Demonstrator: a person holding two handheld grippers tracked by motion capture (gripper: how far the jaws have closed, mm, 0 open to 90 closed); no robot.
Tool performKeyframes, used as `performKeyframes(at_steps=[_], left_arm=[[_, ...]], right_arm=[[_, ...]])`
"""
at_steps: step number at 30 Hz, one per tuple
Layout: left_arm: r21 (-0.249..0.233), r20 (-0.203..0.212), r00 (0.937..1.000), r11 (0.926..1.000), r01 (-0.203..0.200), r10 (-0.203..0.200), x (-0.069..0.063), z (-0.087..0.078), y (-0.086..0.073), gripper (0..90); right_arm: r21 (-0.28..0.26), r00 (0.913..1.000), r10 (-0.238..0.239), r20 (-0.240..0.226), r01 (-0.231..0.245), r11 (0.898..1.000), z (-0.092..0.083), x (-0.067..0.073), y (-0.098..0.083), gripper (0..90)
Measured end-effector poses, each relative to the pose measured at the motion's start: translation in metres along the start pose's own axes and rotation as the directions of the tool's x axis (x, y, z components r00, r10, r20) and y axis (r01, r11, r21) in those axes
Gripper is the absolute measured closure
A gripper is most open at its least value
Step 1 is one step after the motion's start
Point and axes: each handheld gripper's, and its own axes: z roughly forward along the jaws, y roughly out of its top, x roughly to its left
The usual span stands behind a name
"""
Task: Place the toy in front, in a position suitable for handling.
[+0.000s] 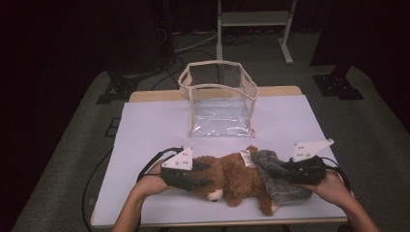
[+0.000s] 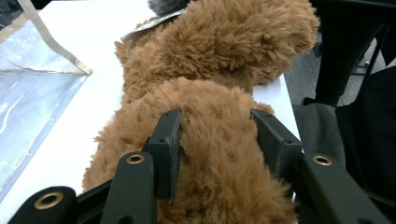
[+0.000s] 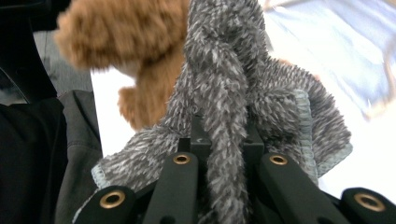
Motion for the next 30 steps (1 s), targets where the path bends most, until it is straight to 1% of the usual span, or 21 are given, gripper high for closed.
performKeyframes(at_steps=[2,3,4,6,9,11,14,15,17,19,20,21,22,23,25,27,30], left_arm=[[-0.002,0.001,1.0,1.0,-0.003,0.003,-0.001,0.001,0.001,55.0],[-0.002,0.0,1.0,1.0,-0.003,0.003,-0.001,0.001,0.001,55.0],[0.0,-0.001,1.0,1.0,-0.004,0.004,-0.001,0.001,0.001,55.0],[0.003,-0.003,1.0,1.0,-0.003,0.003,0.0,0.001,0.001,55.0],[0.001,-0.005,1.0,1.0,0.002,-0.002,0.001,0.001,0.001,55.0],[0.003,-0.006,1.0,1.0,-0.004,0.004,0.001,0.002,0.002,55.1],[0.003,-0.008,1.0,1.0,-0.002,0.002,0.0,0.004,0.003,55.1],[0.002,-0.008,1.0,1.0,-0.002,0.002,0.0,0.004,0.003,55.1],[-0.001,-0.011,0.9999,1.0,-0.004,0.004,0.0,0.005,0.004,55.1],[0.009,-0.009,0.9998,0.9998,-0.016,0.016,0.0,0.006,0.006,55.1],[0.007,-0.015,0.9998,0.9999,-0.014,0.014,-0.001,0.006,0.006,55.1],[0.01,-0.017,0.9997,0.9998,-0.015,0.015,-0.001,0.006,0.006,55.1],[0.014,-0.021,0.9996,0.9998,-0.016,0.016,-0.002,0.006,0.006,55.1],[0.016,-0.025,0.9995,0.9997,-0.02,0.02,-0.002,0.006,0.006,55.1],[0.016,-0.023,0.9996,0.9998,-0.013,0.014,-0.002,0.006,0.005,55.1],[0.008,-0.018,0.9998,0.9999,-0.01,0.01,-0.001,0.006,0.004,55.1],[0.004,-0.017,0.9998,1.0,-0.008,0.008,-0.001,0.007,0.005,55.1]], right_arm=[[-0.012,0.9995,0.03,0.005,-0.03,0.999,-0.007,-0.002,-0.012,80.9],[-0.018,0.9991,0.042,0.004,-0.042,0.999,-0.01,-0.002,-0.015,80.8],[-0.024,0.9989,0.046,0.003,-0.046,0.999,-0.012,-0.001,-0.016,80.8],[-0.03,0.9995,0.029,0.008,-0.029,0.999,-0.014,0.002,-0.01,80.8],[-0.047,0.9998,-0.018,0.002,0.018,0.999,-0.011,0.006,0.01,80.9],[-0.057,0.9987,-0.049,-0.015,0.048,0.997,-0.005,0.008,0.028,80.9],[-0.054,0.993,-0.11,-0.041,0.108,0.993,0.006,0.014,0.056,80.9],[-0.062,0.9898,-0.13,-0.058,0.127,0.99,0.01,0.015,0.065,80.9],[-0.064,0.9858,-0.145,-0.085,0.139,0.988,0.019,0.019,0.083,80.9],[-0.038,0.9801,-0.166,-0.108,0.163,0.986,0.032,0.024,0.099,80.8],[-0.016,0.9767,-0.183,-0.112,0.182,0.983,0.041,0.026,0.105,80.9],[0.01,0.9752,-0.188,-0.117,0.19,0.982,0.05,0.027,0.108,80.8],[0.029,0.9729,-0.193,-0.127,0.198,0.98,0.058,0.027,0.108,80.8],[0.05,0.9738,-0.185,-0.132,0.193,0.98,0.066,0.027,0.107,80.8],[0.063,0.9738,-0.18,-0.14,0.19,0.98,0.073,0.025,0.1,80.9],[0.057,0.9773,-0.167,-0.131,0.175,0.983,0.072,0.023,0.09,80.9],[0.057,0.9854,-0.139,-0.098,0.145,0.988,0.061,0.016,0.074,80.9]])
